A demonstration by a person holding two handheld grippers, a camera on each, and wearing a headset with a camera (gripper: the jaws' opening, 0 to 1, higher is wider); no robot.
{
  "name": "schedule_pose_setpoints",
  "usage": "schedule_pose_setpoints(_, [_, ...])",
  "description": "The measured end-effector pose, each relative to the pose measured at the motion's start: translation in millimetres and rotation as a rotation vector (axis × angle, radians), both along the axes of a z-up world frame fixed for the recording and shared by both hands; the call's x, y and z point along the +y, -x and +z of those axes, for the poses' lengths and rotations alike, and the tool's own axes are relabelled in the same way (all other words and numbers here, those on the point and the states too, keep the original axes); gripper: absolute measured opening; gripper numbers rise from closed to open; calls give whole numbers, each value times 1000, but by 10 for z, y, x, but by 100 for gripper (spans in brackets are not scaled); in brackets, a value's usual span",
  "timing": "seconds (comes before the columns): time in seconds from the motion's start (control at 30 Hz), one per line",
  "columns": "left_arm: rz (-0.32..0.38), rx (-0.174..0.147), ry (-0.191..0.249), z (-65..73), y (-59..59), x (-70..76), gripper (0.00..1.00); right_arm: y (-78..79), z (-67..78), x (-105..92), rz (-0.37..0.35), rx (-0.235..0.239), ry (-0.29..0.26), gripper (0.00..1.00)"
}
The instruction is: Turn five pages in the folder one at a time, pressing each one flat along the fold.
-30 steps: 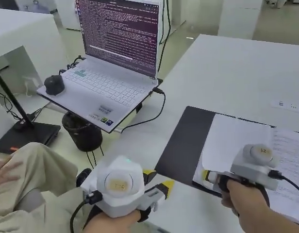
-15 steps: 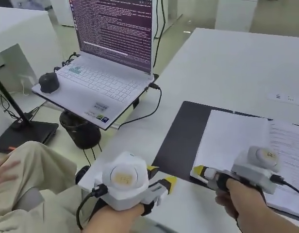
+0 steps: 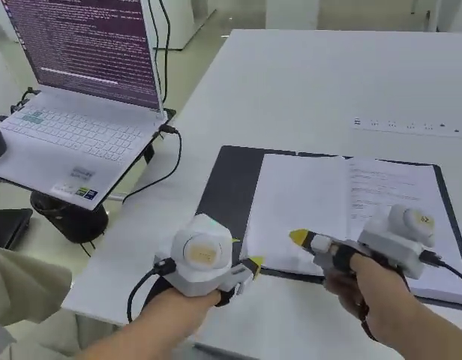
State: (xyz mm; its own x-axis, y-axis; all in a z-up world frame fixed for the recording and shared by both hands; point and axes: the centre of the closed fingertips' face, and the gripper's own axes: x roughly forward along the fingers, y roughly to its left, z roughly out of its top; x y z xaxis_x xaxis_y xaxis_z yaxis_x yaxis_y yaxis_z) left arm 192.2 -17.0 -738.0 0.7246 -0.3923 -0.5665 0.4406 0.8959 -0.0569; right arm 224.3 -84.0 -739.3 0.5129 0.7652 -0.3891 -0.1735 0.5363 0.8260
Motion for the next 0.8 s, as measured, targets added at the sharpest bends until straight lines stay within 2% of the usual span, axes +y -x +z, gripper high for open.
schedule_pose_setpoints(0.1, [-22, 10, -29, -121, -133, -95, 25, -120, -8, -218, -45, 1, -2, 0])
schedule_pose_setpoints(0.2, [-20, 31, -48, -255, -226, -140, 25, -215, -9, -357, -71, 2, 1, 0])
schedule_pose_setpoints(0.23, [-16, 48, -57, -321, -241, -146, 25, -243, -9, -389, -78, 2, 2, 0])
schedule_pose_setpoints(0.37, [13, 76, -78, -454, -257, -121, 25, -397, -3, -510, -105, 1, 2, 0])
schedule_pose_setpoints(0.4, [21, 90, -108, -510, -236, -81, 24, -438, 3, -530, -111, -2, 0, 0])
schedule_pose_setpoints(0.43, [16, 94, -115, -535, -217, -81, 24, -466, 4, -539, -113, -4, 0, 0])
schedule_pose_setpoints(0.47, [21, 73, -101, -506, -209, -80, 24, -513, -6, -550, -115, -4, 1, 0])
schedule_pose_setpoints(0.63, [26, 29, -74, -493, -197, -77, 24, -672, -73, -575, -123, 11, 1, 0])
schedule_pose_setpoints(0.8, [25, 21, -69, -483, -208, -81, 24, -853, -215, -599, -151, 54, -9, 0])
